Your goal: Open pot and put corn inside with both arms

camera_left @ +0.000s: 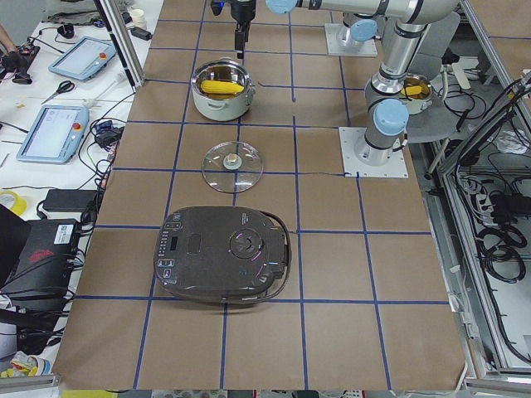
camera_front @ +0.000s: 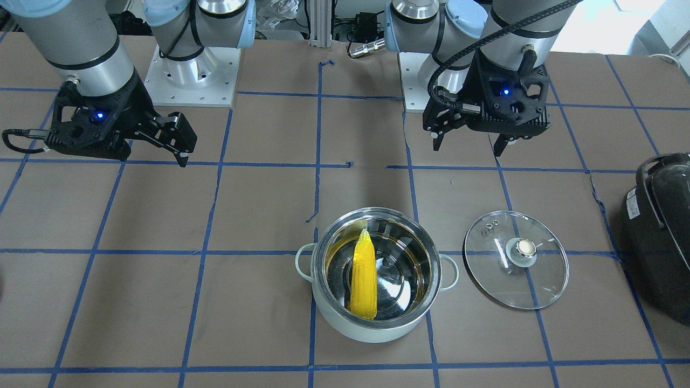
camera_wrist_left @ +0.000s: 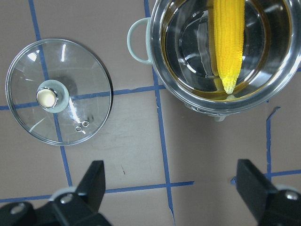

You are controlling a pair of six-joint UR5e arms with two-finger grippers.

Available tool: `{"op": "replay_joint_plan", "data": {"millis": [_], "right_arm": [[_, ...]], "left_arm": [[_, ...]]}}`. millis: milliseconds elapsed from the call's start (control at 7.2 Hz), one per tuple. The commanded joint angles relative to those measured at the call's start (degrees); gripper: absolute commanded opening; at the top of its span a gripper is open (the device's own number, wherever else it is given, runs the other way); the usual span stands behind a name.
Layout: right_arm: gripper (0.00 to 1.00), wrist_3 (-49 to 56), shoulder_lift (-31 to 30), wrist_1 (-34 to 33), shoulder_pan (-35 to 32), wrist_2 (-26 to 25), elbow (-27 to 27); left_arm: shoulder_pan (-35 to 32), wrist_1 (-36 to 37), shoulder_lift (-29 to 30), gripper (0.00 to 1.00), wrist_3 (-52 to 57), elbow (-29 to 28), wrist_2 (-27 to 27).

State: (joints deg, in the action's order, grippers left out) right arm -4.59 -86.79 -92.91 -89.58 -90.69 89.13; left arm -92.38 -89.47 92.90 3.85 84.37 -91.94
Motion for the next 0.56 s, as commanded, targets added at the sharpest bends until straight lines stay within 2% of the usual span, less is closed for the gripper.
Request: {"op": "replay_joint_plan", "data": {"millis": [0, 417], "right_arm": [[1.0, 0.0, -0.6, -0.5, -0.1, 0.0, -0.1], [1.0, -0.1, -0.4, -0.6, -0.1, -0.9, 0.3]], "left_arm": [[0.1, 0.0, 0.0, 1.0, 0.0, 0.0, 0.0], [0.4, 0.0, -0.1, 1.0, 0.1, 0.0, 0.2]]}}
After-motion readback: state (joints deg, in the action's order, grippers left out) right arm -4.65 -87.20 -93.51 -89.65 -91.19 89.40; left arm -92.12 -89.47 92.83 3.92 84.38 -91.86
